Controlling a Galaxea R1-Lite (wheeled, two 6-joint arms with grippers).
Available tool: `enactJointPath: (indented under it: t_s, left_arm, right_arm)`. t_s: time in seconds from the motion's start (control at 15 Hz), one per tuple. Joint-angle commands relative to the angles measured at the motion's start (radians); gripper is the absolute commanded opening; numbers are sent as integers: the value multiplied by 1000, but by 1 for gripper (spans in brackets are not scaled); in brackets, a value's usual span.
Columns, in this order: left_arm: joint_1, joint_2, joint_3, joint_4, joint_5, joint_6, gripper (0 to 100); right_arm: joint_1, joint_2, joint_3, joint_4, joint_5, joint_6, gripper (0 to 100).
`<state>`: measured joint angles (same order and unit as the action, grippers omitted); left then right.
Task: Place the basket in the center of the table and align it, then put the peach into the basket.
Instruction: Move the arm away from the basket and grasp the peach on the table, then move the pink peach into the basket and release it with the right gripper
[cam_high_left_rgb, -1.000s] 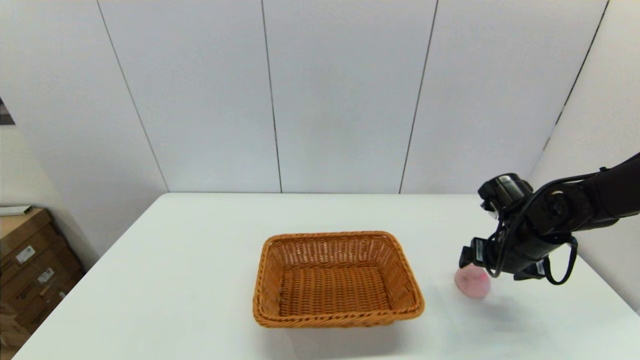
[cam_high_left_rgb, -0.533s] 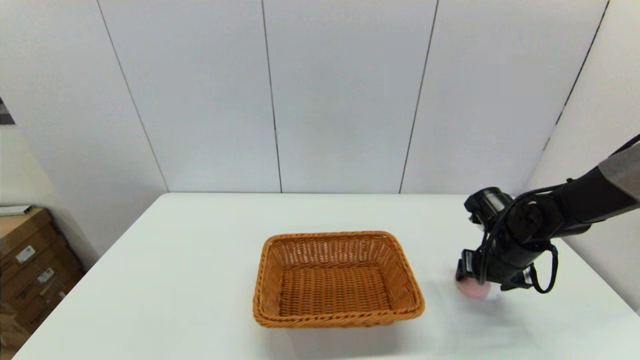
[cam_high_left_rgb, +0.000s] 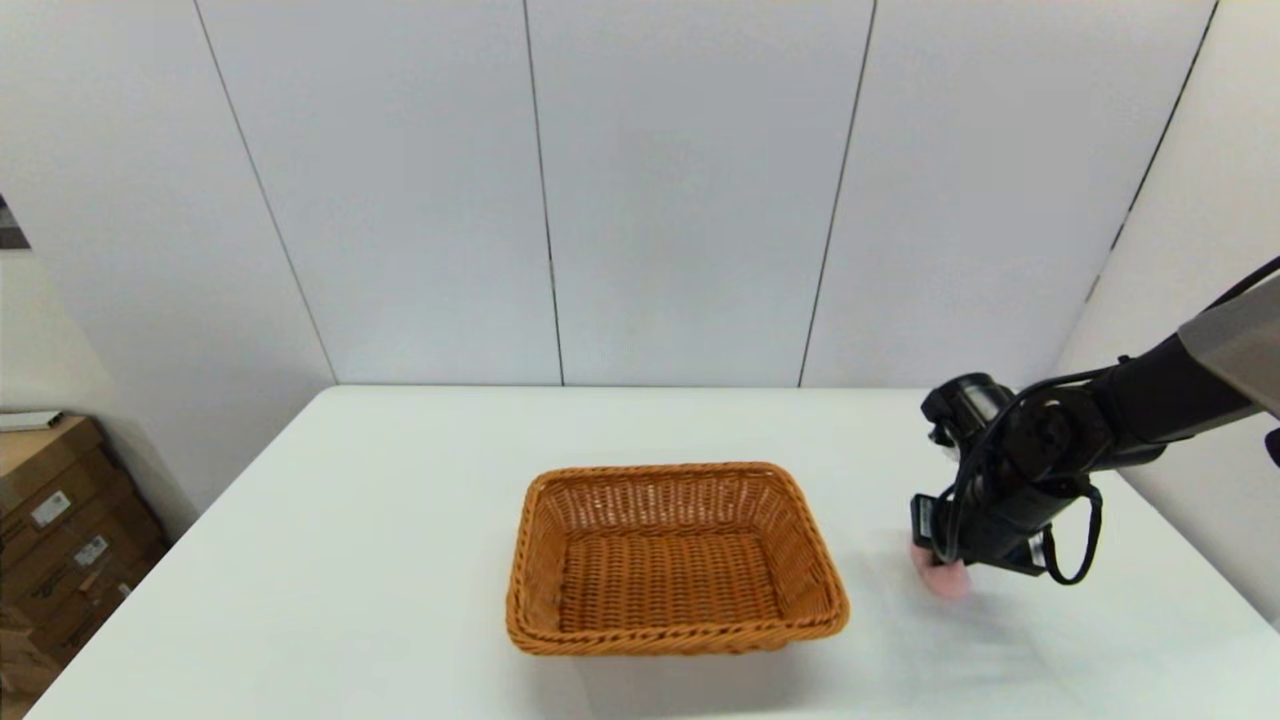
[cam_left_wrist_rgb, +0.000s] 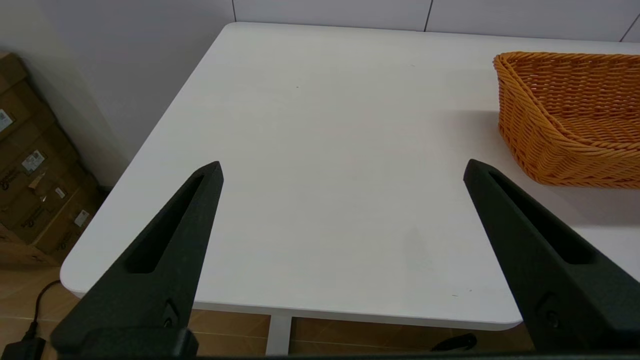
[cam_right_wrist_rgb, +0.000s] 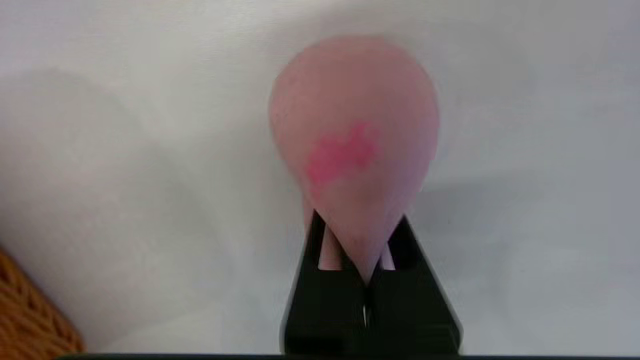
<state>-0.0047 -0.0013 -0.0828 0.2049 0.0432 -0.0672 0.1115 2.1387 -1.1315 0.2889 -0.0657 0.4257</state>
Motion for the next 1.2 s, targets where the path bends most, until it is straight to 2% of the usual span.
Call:
enactJointPath:
  t_s: [0.07,0.27,0.47,0.6,0.73,1.0,1.2]
  left_arm:
    - [0,0,0,1,1,0,100]
    - [0,0,0,1,0,0,100]
    - [0,0,0,1,0,0,100]
    - [0,0,0,1,1,0,100]
    - [0,0,0,1,0,0,100]
    - [0,0,0,1,0,0,100]
    - [0,0,0,1,0,0,100]
  right_arm:
    - [2,-46,-11,4,18,8,0]
    - [19,-168,-27,10,50,11,0]
    - [74,-252,-103,127,60,13,0]
    - [122,-278,-156,170,58,16,0]
    - [209,-284,-231,248,58,27,0]
    - [415,-247,-307,253,50,45,0]
    - [513,-164,-373,257,50,33,0]
